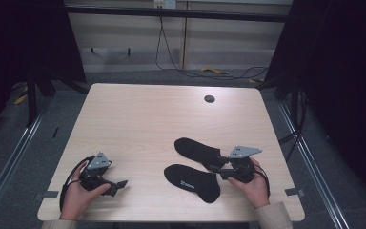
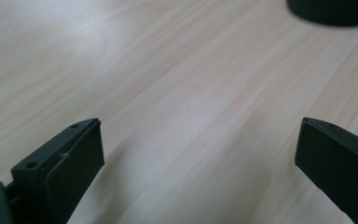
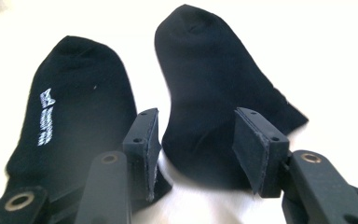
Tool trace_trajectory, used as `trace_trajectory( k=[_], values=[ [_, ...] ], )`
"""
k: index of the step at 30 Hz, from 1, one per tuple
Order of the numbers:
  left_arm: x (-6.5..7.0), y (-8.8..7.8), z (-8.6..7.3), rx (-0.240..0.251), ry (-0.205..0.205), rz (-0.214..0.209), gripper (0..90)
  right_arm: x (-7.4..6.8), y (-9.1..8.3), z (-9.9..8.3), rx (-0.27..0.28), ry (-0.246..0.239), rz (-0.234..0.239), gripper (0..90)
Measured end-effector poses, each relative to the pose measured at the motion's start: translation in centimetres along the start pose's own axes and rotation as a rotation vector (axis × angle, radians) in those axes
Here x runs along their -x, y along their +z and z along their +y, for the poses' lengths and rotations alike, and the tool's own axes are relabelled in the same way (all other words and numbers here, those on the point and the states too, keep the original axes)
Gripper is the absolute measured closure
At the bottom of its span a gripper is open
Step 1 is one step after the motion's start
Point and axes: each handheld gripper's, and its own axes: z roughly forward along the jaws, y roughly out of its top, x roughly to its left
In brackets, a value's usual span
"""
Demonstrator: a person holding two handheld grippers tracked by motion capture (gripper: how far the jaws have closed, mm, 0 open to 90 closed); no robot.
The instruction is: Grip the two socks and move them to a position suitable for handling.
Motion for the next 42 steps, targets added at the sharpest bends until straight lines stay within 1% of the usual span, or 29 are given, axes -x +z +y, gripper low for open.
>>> trace_trajectory(
  k=[4, 5, 6, 7, 8, 9, 10, 12, 13, 14, 15, 16, 17, 18, 20, 22, 25, 26, 28, 29, 30, 32, 33, 36, 37, 38, 39, 40, 42],
  values=[
    [1.1, 1.5, 1.9, 0.029, -0.018, -0.04, 0.7, -0.9, -1.1, -0.7, -0.005, 0.003, -0.031, 51.7],
    [1.5, 1.9, 2.4, 0.036, -0.014, -0.05, 3.0, -1.1, -1.3, -0.8, 0.0, 0.005, -0.041, 51.6],
    [1.9, 2.4, 3.1, 0.048, 0.006, -0.065, 7.7, -1.3, -1.6, -1.0, 0.002, 0.01, -0.045, 51.4],
    [2.2, 2.7, 3.5, 0.056, 0.011, -0.074, 17.8, -1.5, -2.0, -1.3, 0.009, 0.022, -0.048, 51.1],
    [2.6, 3.2, 4.0, 0.061, 0.004, -0.086, 20.9, -1.6, -2.2, -1.4, 0.015, 0.031, -0.048, 51.0],
    [2.9, 3.7, 4.5, 0.066, 0.012, -0.092, 20.9, -1.7, -2.4, -1.6, 0.018, 0.042, -0.048, 50.9],
    [3.3, 4.2, 4.9, 0.067, 0.012, -0.114, 21.8, -1.9, -2.6, -1.9, 0.015, 0.05, -0.051, 50.9],
    [3.8, 5.2, 5.6, 0.062, 0.039, -0.13, 34.2, -2.3, -2.9, -2.3, 0.015, 0.048, -0.061, 50.8],
    [4.0, 5.6, 5.9, 0.058, 0.05, -0.133, 36.1, -2.6, -3.1, -2.4, 0.013, 0.047, -0.064, 50.8],
    [4.2, 6.0, 6.2, 0.058, 0.063, -0.15, 38.6, -2.8, -3.2, -2.6, 0.005, 0.046, -0.07, 50.9],
    [4.4, 6.3, 6.4, 0.058, 0.063, -0.183, 44.5, -3.0, -3.3, -2.8, -0.002, 0.047, -0.077, 50.9],
    [4.6, 6.6, 6.7, 0.057, 0.062, -0.207, 47.1, -3.1, -3.3, -2.9, -0.006, 0.046, -0.083, 51.0],
    [4.9, 6.8, 7.0, 0.053, 0.067, -0.218, 47.1, -3.2, -3.4, -3.1, -0.012, 0.052, -0.089, 51.0],
    [5.1, 7.0, 7.2, 0.04, 0.077, -0.228, 50.2, -3.4, -3.5, -3.3, -0.018, 0.076, -0.095, 51.6],
    [5.6, 7.5, 7.5, 0.022, 0.09, -0.249, 51.4, -3.6, -3.8, -3.5, -0.012, 0.086, -0.099, 52.8],
    [5.8, 7.8, 7.7, 0.007, 0.099, -0.244, 52.1, -3.7, -3.9, -3.5, -0.008, 0.092, -0.107, 53.4],
    [5.9, 8.0, 7.9, 0.006, 0.089, -0.258, 54.0, -4.0, -4.3, -3.7, 0.002, 0.108, -0.111, 56.4],
    [5.9, 8.0, 8.0, 0.003, 0.097, -0.258, 54.4, -4.1, -4.4, -3.8, 0.004, 0.116, -0.109, 57.5],
    [6.0, 8.1, 8.0, -0.003, 0.111, -0.254, 55.6, -4.6, -4.3, -3.7, 0.005, 0.138, -0.083, 62.4],
    [6.1, 8.1, 8.1, -0.004, 0.115, -0.259, 55.6, -4.6, -4.3, -3.7, 0.005, 0.138, -0.083, 62.4],
    [6.1, 8.2, 8.1, -0.003, 0.11, -0.27, 55.7, -5.0, -4.1, -3.5, -0.006, 0.129, -0.075, 64.2],
    [6.2, 8.2, 8.1, -0.004, 0.113, -0.273, 56.6, -5.2, -4.0, -3.4, -0.011, 0.124, -0.069, 64.9],
    [6.2, 8.1, 8.1, -0.013, 0.117, -0.269, 56.6, -5.3, -3.9, -3.3, -0.015, 0.119, -0.068, 66.8],
    [6.1, 8.2, 8.0, -0.012, 0.12, -0.254, 57.0, -5.6, -3.5, -3.2, -0.051, 0.1, -0.071, 69.3],
    [6.1, 8.2, 7.9, -0.009, 0.113, -0.256, 56.9, -5.6, -3.4, -3.1, -0.055, 0.101, -0.068, 70.8],
    [6.1, 8.2, 7.9, -0.01, 0.114, -0.26, 56.6, -5.6, -3.3, -3.1, -0.061, 0.104, -0.065, 74.7],
    [6.1, 8.2, 7.9, -0.01, 0.114, -0.26, 56.7, -5.6, -3.3, -3.1, -0.061, 0.104, -0.065, 74.7],
    [6.2, 8.3, 7.9, -0.009, 0.124, -0.253, 56.7, -5.6, -3.3, -3.0, -0.069, 0.113, -0.06, 79.0],
    [6.2, 8.3, 7.9, -0.011, 0.141, -0.237, 56.7, -5.5, -3.2, -3.0, -0.068, 0.114, -0.055, 80.3]
  ],
)
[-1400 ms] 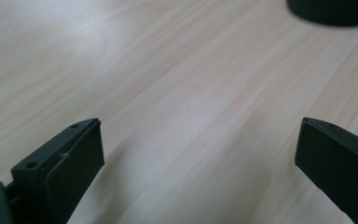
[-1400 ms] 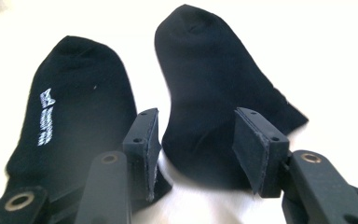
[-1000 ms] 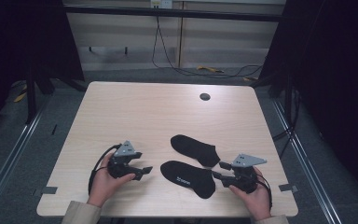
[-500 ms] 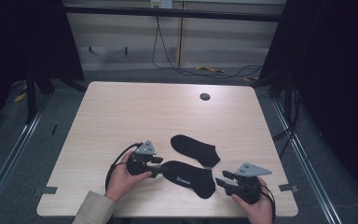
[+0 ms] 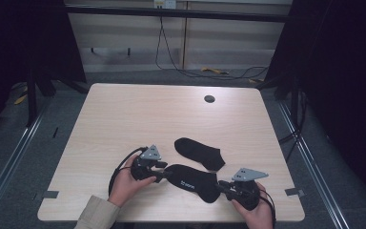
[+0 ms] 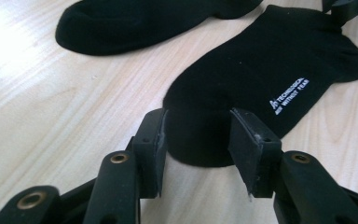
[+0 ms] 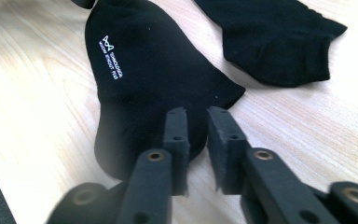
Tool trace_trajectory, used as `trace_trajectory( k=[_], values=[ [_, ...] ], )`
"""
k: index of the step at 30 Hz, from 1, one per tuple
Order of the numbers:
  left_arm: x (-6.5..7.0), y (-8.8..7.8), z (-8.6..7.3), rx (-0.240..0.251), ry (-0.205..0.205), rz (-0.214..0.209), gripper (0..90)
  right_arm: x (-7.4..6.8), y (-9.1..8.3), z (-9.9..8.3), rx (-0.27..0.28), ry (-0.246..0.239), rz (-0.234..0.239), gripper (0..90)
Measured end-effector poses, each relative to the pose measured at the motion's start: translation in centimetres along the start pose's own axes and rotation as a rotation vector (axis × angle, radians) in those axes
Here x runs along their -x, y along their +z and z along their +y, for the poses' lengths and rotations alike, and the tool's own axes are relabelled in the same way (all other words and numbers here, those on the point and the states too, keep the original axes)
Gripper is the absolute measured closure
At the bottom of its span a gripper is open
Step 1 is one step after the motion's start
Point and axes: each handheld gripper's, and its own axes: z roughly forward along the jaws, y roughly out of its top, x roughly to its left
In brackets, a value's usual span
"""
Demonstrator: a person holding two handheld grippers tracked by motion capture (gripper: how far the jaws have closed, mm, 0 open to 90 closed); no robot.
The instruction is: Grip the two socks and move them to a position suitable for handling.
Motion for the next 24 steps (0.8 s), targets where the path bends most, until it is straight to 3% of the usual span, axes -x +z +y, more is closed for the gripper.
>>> trace_trajectory(
  k=[7, 24],
  values=[
    [0.21, 0.3, -0.1, -0.005, 0.012, -0.017, 57.7, 0.21, 0.21, 0.15, -0.011, 0.007, 0.016, 87.2],
    [0.27, 0.69, -0.23, -0.02, 0.054, -0.017, 61.9, 0.34, 0.56, 0.46, -0.017, 0.004, 0.031, 88.8]
  ],
)
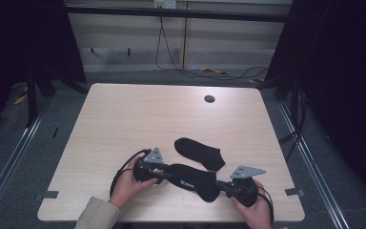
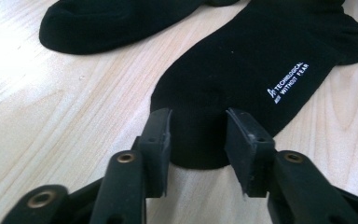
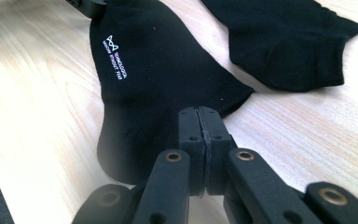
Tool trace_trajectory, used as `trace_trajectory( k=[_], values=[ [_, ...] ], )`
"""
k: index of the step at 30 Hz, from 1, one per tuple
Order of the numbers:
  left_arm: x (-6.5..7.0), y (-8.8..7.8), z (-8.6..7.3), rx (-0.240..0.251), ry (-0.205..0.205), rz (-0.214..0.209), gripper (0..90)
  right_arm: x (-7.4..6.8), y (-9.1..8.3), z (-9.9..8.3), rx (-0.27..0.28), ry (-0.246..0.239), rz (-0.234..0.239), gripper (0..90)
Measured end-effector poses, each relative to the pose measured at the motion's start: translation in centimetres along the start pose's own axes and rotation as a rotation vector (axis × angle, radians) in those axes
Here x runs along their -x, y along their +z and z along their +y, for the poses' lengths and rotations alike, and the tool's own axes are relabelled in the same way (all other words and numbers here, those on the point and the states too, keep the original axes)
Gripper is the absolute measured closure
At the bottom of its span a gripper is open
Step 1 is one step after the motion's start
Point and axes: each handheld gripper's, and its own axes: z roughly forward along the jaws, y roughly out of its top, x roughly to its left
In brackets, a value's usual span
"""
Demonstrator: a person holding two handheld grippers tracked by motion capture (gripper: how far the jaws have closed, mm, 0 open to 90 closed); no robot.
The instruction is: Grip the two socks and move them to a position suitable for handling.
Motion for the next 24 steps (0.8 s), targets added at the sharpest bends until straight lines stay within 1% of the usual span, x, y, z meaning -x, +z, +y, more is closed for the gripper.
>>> trace_trajectory(
  k=[1, 2, 3, 4, 5, 6, 8, 12, 14, 16, 18, 20, 22, 24],
  values=[
    [0.0, -0.05, 0.05, -0.006, -0.001, -0.001, 63.8, 0.0, -0.02, 0.03, 0.001, 0.003, 0.004, 88.8],
    [-0.08, -0.21, 0.17, -0.026, -0.006, -0.002, 68.9, -0.01, -0.02, 0.04, 0.003, 0.005, 0.007, 88.8],
    [-0.08, -0.21, 0.17, -0.026, -0.006, -0.002, 70.7, -0.01, -0.02, 0.04, 0.003, 0.005, 0.007, 88.8],
    [-0.12, -0.22, 0.14, -0.026, -0.01, -0.004, 70.7, 0.0, -0.01, 0.03, 0.002, 0.004, 0.008, 88.9],
    [-0.19, -0.24, 0.08, -0.023, -0.018, -0.013, 75.2, 0.0, -0.01, 0.02, 0.003, 0.006, 0.008, 88.8],
    [-0.29, -0.26, 0.04, -0.022, -0.024, -0.022, 75.8, -0.01, -0.02, 0.03, 0.003, 0.009, 0.01, 88.8],
    [-0.34, -0.32, 0.03, -0.024, -0.022, -0.026, 78.6, 0.0, -0.01, 0.02, 0.003, 0.01, 0.013, 88.8],
    [-0.41, -0.45, 0.0, -0.03, -0.026, -0.029, 81.3, 0.04, -0.03, 0.05, 0.006, 0.01, 0.017, 88.8],
    [-0.48, -0.48, -0.06, -0.025, -0.025, -0.028, 82.2, 0.06, -0.03, 0.04, 0.006, 0.01, 0.019, 88.8],
    [-0.5, -0.58, -0.13, -0.035, -0.027, -0.029, 82.5, 0.08, -0.03, 0.05, 0.007, 0.012, 0.02, 88.8],
    [-0.45, -0.56, -0.16, -0.031, -0.02, -0.031, 82.8, 0.09, 0.01, 0.06, 0.008, 0.011, 0.02, 88.8],
    [-0.32, -0.63, -0.11, -0.045, 0.026, -0.023, 82.1, 0.1, 0.06, 0.05, 0.007, 0.011, 0.021, 88.8],
    [-0.3, -0.65, -0.07, -0.051, 0.023, -0.028, 81.9, 0.12, 0.05, 0.07, 0.009, 0.009, 0.021, 88.8],
    [-0.32, -0.63, -0.09, -0.046, 0.02, -0.031, 82.1, 0.12, 0.11, 0.06, 0.01, 0.009, 0.023, 88.8]
  ],
)
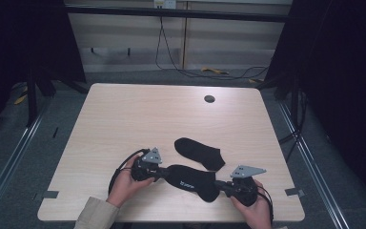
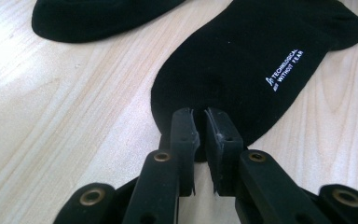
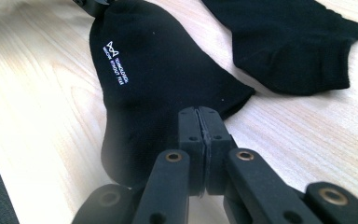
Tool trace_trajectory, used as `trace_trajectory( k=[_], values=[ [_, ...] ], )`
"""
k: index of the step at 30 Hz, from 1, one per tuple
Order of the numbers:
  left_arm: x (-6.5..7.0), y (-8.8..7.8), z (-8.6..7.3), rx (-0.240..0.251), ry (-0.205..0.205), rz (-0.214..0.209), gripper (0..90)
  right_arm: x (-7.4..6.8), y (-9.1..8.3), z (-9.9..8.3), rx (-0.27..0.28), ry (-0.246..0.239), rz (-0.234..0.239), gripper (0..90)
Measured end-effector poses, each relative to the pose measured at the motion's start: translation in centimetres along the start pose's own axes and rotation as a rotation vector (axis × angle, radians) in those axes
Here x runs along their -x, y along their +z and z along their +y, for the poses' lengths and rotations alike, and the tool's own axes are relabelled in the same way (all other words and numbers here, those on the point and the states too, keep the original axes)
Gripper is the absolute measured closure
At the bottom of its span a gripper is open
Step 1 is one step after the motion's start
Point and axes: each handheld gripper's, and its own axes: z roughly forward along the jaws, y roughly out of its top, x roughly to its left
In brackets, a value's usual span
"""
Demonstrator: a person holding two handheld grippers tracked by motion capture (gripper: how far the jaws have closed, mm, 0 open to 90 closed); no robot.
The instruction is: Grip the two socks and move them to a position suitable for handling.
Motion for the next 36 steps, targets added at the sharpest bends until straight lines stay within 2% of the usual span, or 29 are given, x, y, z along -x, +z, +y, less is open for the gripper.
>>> trace_trajectory(
  k=[1, 4, 5, 7, 10, 13, 17, 19, 20, 21, 23, 24, 26, 29, 33, 36],
  values=[
    [0.0, 0.0, 0.0, 0.003, -0.016, -0.001, 82.8, 0.0, 0.0, 0.0, 0.0, 0.002, 0.0, 88.8],
    [0.2, -0.3, 0.2, -0.013, -0.001, 0.012, 86.3, 0.0, 0.0, 0.1, 0.008, 0.003, 0.008, 88.9],
    [0.2, -0.4, 0.3, -0.005, -0.009, 0.015, 86.3, 0.0, 0.0, 0.1, 0.008, 0.003, 0.008, 88.9],
    [0.3, -0.7, 0.4, 0.002, 0.001, 0.016, 88.1, 0.0, -0.1, 0.2, 0.006, 0.004, 0.009, 89.1],
    [0.3, -1.1, 0.5, 0.04, -0.028, 0.002, 89.4, -0.1, -0.4, 0.3, 0.018, 0.009, 0.025, 89.2],
    [0.4, -1.5, 0.7, 0.051, -0.039, 0.006, 90.0, -0.1, -0.5, 0.5, 0.027, 0.008, 0.028, 89.2],
    [0.4, -1.5, 0.6, 0.054, -0.063, -0.019, 90.0, -0.1, -0.5, 0.5, 0.023, 0.007, 0.03, 89.2],
    [0.3, -1.3, 0.5, 0.055, -0.062, -0.023, 89.6, 0.0, -0.4, 0.4, 0.017, 0.005, 0.03, 89.2],
    [0.3, -1.2, 0.4, 0.061, -0.054, 0.004, 84.8, 0.0, -0.3, 0.4, 0.017, 0.006, 0.029, 89.2],
    [0.3, -1.0, 0.3, 0.056, -0.047, 0.014, 77.6, 0.0, -0.3, 0.4, 0.015, 0.007, 0.032, 89.2],
    [0.4, -0.6, 0.0, 0.038, -0.04, 0.035, 69.8, 0.0, -0.2, 0.4, 0.014, 0.004, 0.032, 89.2],
    [0.4, -0.4, -0.1, 0.033, -0.05, 0.03, 61.9, 0.0, -0.2, 0.5, 0.015, 0.004, 0.032, 89.2],
    [0.4, -0.2, -0.3, 0.037, -0.048, 0.039, 60.3, 0.0, -0.2, 0.5, 0.015, 0.004, 0.033, 89.2],
    [0.4, 0.0, -0.5, 0.05, -0.045, 0.019, 56.2, 0.0, -0.1, 0.4, 0.006, 0.003, 0.029, 89.2],
    [0.3, 0.1, -0.6, 0.051, -0.021, 0.045, 59.0, 0.0, 0.0, 0.4, 0.003, 0.003, 0.031, 89.2],
    [0.3, 0.1, -0.5, 0.049, -0.035, 0.031, 61.6, 0.0, 0.1, 0.5, 0.001, 0.003, 0.032, 89.2]
  ],
)
